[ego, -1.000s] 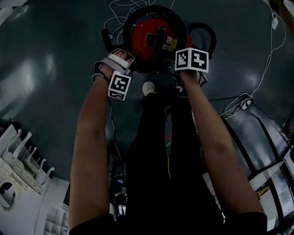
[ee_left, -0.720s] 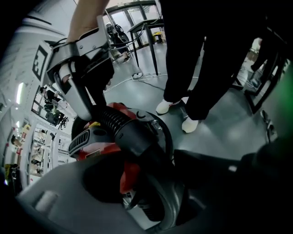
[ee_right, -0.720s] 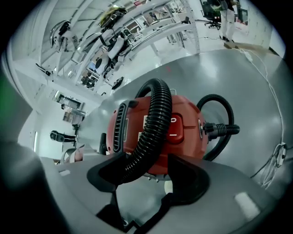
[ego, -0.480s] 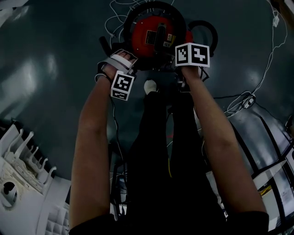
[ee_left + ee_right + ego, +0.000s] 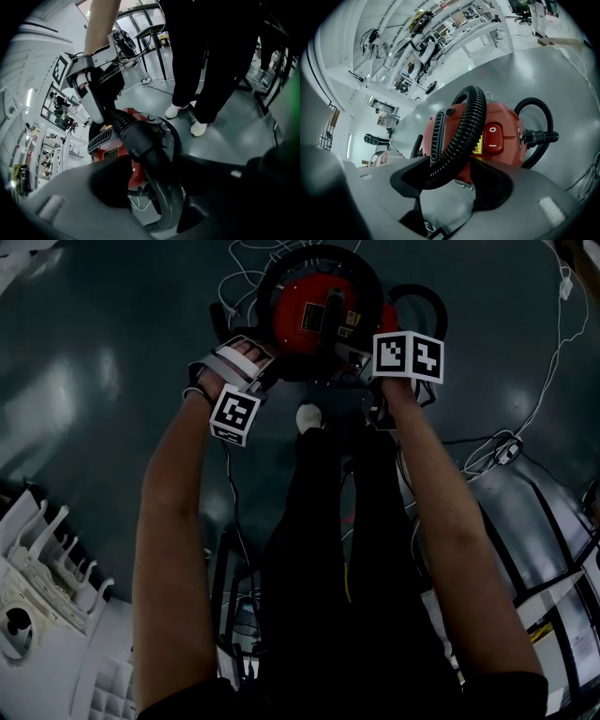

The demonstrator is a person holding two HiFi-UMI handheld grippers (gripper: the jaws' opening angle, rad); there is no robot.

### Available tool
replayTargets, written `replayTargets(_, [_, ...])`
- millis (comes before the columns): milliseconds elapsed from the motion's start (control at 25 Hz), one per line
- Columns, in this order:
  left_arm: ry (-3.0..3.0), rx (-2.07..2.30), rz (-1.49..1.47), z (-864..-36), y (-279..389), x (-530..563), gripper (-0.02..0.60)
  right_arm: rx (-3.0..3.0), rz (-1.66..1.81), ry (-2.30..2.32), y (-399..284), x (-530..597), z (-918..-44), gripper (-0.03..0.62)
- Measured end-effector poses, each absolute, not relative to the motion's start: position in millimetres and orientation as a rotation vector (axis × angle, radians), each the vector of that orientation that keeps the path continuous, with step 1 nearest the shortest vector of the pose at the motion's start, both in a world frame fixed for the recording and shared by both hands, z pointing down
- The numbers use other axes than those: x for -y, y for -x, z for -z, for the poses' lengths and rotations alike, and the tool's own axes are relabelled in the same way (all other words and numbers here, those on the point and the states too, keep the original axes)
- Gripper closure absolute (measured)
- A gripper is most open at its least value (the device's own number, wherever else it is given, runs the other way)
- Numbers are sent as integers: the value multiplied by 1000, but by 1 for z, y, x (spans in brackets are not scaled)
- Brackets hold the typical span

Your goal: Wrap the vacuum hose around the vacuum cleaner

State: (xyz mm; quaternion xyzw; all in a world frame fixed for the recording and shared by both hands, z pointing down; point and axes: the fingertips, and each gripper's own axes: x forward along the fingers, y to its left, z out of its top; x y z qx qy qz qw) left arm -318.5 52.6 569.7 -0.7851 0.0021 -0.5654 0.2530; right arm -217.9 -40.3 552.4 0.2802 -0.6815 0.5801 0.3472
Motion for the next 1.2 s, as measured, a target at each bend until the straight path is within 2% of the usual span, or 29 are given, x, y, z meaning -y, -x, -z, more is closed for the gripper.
replayTargets(520, [1977, 260, 1491, -564, 349, -30, 298, 1733, -1699, -743, 233, 33, -547, 342])
replayTargets(840, [2017, 360, 1604, -575, 360, -14, 299, 1710, -1720, -854, 239, 33, -543, 345])
replayTargets(1200, [2212, 459, 1661, -583, 350, -35, 233, 1674, -1686, -922, 240, 33, -541, 356])
